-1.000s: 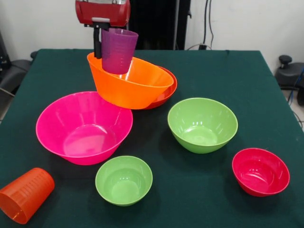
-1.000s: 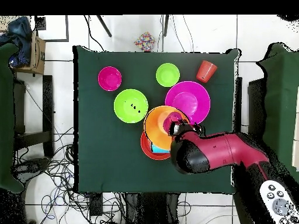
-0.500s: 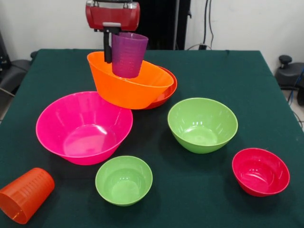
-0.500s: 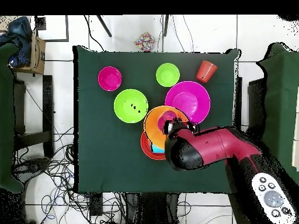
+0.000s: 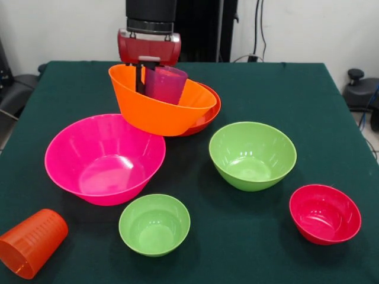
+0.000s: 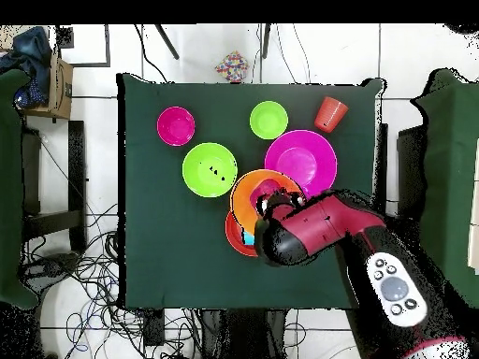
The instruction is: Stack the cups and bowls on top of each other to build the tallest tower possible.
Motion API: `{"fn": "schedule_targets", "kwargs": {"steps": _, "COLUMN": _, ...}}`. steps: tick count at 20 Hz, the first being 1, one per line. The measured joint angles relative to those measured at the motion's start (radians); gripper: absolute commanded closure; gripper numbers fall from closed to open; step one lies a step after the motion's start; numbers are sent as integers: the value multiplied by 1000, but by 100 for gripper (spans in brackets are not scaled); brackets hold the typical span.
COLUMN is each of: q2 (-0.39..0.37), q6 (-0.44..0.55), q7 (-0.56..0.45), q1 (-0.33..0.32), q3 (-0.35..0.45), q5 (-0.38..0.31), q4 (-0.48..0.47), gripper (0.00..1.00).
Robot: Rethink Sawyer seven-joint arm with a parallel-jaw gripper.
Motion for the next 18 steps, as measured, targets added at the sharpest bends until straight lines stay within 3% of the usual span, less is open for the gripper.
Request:
{"fn": "schedule_targets", "kwargs": {"steps": 6, "q2": 57, "q6": 0, "q7": 0, "q1": 48, "q3": -53, "q5": -43, "q4": -31, "gripper": 100}}
{"fn": "schedule_targets", "kwargs": {"steps": 18, "q2": 66, "q6": 0, "q7": 0, "q1": 18, "q3": -75, "q5": -42, "q4": -39, "gripper": 100}}
